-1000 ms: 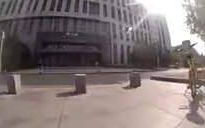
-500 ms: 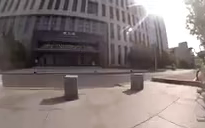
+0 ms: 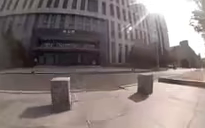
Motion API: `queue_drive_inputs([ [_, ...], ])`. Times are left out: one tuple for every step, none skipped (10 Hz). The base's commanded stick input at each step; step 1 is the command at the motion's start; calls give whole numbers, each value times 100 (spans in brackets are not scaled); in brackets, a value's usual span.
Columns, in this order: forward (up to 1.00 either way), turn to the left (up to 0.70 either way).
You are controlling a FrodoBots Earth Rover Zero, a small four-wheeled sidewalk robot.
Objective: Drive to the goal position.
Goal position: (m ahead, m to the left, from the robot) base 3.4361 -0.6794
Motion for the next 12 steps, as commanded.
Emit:
queue_drive_inputs([
  [0, 0],
  [0, 0],
  [0, 0],
  [0, 0],
  [0, 0],
  [0, 0],
  [0, 0],
  [0, 0],
  [0, 0],
  [-5, 0],
  [-36, 0],
  [-100, 0],
])
